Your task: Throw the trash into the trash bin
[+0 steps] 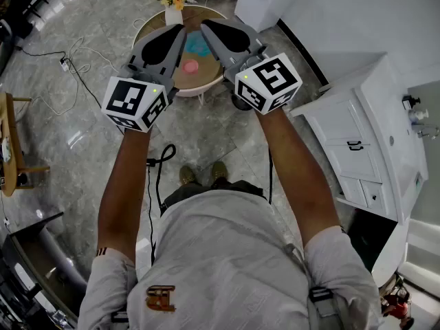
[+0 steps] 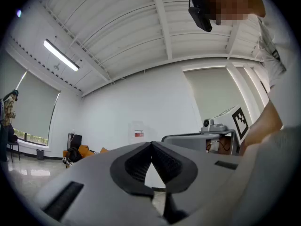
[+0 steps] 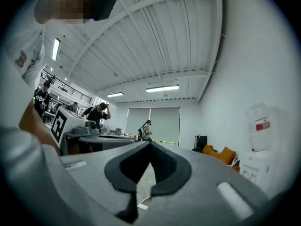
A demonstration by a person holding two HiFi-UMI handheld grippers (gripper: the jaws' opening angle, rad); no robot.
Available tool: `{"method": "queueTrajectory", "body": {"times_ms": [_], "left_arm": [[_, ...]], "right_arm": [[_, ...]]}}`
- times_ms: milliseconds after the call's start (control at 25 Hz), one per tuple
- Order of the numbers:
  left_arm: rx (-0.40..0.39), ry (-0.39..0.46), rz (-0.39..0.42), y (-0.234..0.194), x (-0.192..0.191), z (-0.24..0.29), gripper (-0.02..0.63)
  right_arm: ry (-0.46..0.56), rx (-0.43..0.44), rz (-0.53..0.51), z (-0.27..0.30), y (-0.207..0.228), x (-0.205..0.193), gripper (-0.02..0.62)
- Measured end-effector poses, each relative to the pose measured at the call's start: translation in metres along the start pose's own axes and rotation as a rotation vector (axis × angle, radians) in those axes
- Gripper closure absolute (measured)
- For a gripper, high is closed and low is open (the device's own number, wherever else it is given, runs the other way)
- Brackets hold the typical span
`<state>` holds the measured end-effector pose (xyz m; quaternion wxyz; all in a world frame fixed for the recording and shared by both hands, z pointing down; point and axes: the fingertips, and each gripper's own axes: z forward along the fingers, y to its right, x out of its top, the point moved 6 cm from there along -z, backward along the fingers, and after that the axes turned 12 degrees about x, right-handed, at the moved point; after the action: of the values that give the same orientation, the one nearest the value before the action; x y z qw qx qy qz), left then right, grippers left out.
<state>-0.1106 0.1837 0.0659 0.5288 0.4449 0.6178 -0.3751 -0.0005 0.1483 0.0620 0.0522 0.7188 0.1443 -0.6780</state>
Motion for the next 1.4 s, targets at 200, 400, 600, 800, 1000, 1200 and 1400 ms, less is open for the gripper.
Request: {"method": "queueTrajectory", "body": {"times_ms": [200, 400, 600, 800, 1000, 1200, 1400], "left_arm": [[0.0, 0.002, 0.006, 0.0, -0.001, -0.005, 0.607], [0.004, 0.004, -0.003, -0.006, -0.005, -0.008, 0.607], [0.01, 0.009, -0.004, -0.017, -0.003, -0.015, 0.607], [0.031, 0.002, -0.007, -0.037, -0.007, -0.027, 0.607], [0.027, -0.007, -0.018, -0.053, -0.015, -0.039, 0.607], [0.011, -0.022, -0.028, -0.067, -0.028, -0.046, 0.607], [0.003, -0.041, -0.047, -0.074, -0.044, -0.052, 0.607]], "right_arm": [[0.006, 0.014, 0.001, 0.001, -0.006, -0.001, 0.595], [0.028, 0.021, 0.007, 0.004, -0.009, -0.003, 0.595], [0.024, 0.014, -0.007, 0.015, -0.014, 0.001, 0.595], [0.011, 0.003, -0.002, 0.026, -0.02, -0.006, 0.595], [-0.005, -0.014, 0.008, 0.04, -0.03, -0.017, 0.595], [-0.03, -0.034, 0.01, 0.053, -0.041, -0.03, 0.594], [-0.061, -0.051, 0.013, 0.059, -0.048, -0.044, 0.594]]}}
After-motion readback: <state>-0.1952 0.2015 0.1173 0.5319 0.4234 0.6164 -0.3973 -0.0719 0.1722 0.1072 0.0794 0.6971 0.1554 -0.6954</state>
